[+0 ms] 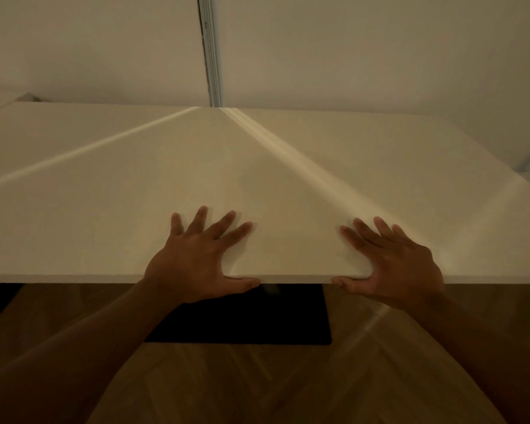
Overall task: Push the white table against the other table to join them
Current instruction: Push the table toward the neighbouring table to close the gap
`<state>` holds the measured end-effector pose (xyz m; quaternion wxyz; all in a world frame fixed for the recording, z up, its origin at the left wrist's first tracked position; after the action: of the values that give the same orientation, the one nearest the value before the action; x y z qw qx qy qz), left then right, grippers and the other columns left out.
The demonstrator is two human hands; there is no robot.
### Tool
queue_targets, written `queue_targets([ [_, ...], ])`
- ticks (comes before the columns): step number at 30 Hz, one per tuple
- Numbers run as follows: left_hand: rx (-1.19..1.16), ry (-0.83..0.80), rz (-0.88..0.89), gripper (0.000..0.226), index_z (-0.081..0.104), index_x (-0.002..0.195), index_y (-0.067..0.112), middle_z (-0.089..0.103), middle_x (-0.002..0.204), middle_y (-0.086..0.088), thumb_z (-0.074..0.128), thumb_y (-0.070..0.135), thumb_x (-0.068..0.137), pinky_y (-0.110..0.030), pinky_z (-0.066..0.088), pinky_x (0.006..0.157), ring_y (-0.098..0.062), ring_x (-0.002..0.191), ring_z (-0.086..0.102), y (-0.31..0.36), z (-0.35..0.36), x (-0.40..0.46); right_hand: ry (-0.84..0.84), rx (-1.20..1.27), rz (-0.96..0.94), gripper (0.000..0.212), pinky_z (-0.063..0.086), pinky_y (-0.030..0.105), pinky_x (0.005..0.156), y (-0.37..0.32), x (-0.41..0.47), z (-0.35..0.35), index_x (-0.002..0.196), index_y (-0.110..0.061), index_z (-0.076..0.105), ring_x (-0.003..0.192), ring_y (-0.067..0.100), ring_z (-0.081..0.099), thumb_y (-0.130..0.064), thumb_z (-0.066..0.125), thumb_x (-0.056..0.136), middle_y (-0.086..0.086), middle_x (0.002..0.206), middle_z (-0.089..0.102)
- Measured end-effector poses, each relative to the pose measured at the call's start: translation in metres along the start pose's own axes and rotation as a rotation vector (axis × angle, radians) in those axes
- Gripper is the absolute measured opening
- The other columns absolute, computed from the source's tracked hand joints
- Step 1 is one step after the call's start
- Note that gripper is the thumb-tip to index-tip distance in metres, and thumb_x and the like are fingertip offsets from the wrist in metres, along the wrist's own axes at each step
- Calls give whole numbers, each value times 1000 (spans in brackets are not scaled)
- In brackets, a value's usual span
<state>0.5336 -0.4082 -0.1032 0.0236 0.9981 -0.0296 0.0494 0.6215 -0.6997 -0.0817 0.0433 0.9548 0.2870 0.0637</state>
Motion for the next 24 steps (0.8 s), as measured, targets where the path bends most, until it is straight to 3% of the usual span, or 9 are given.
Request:
queue_targets([
  [7, 8, 35, 26, 104, -1, 157, 54, 10, 170, 13, 22, 105, 69, -72, 5, 118, -38, 156, 7, 1, -1, 1, -39, 6, 32, 99, 38, 48, 108, 1, -2, 2, 152, -46, 17, 146, 25, 29, -98, 14, 68, -14, 160, 26],
  [11, 30, 29, 37, 107, 7, 158, 50, 17, 170, 9, 19, 106, 68, -75, 9, 114, -43, 153, 13, 3, -4, 2, -110, 63, 47, 107, 8, 44, 121, -8, -3, 8, 154, -43, 0, 152, 23, 2, -100, 9, 64, -11, 165, 3],
  [13, 30, -16, 15, 110, 8, 159, 48, 16, 170, 8, 18, 107, 66, -76, 7, 114, -44, 153, 12, 2, -7, -1, -139, 93, 41, 110, 3, 45, 124, -35, -7, 7, 155, -41, -1, 152, 27, -5, -100, 9, 62, -9, 165, -3],
  [17, -34, -109, 32, 106, 10, 161, 42, 9, 171, 7, 34, 97, 74, -75, 0, 115, -42, 155, 4, 3, -12, -6, -72, 270, 23, 106, 5, 39, 124, -109, -18, -6, 152, -39, 23, 152, 25, 3, -97, 4, 66, -11, 161, 15],
  [21, -148, -44, 138, 89, 20, 162, 35, 16, 170, 7, 55, 71, 88, -56, 8, 125, -24, 157, 9, -41, -24, -40, -25, 270, -124, 87, 19, 31, 119, -190, -6, -25, 148, -35, 34, 147, 18, 26, -88, 17, 81, -8, 156, 35],
  [22, -120, -29, 153, 88, 15, 162, 38, 12, 171, 5, 53, 71, 90, -53, 7, 126, -23, 157, 6, -63, -23, -57, -25, 258, -149, 85, 20, 30, 119, -209, 0, -28, 150, -39, 28, 147, 16, 25, -88, 17, 81, -9, 157, 30],
  [24, -62, -63, 91, 90, -4, 159, 50, -9, 171, 3, 44, 78, 89, -52, -2, 126, -25, 157, -10, -120, -19, -91, -71, 276, -223, 84, 8, 28, 122, -248, 17, -27, 148, -51, -1, 151, 8, 3, -92, 10, 76, -18, 161, 4],
])
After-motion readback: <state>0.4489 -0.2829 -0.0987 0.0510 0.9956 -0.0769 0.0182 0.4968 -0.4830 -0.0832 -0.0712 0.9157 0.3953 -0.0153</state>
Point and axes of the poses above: each hand's wrist, its own x-axis towards the middle knuckle, its own z-axis out of the palm, y = z × x, the point moved 8 cm from there along x, towards the middle knuckle
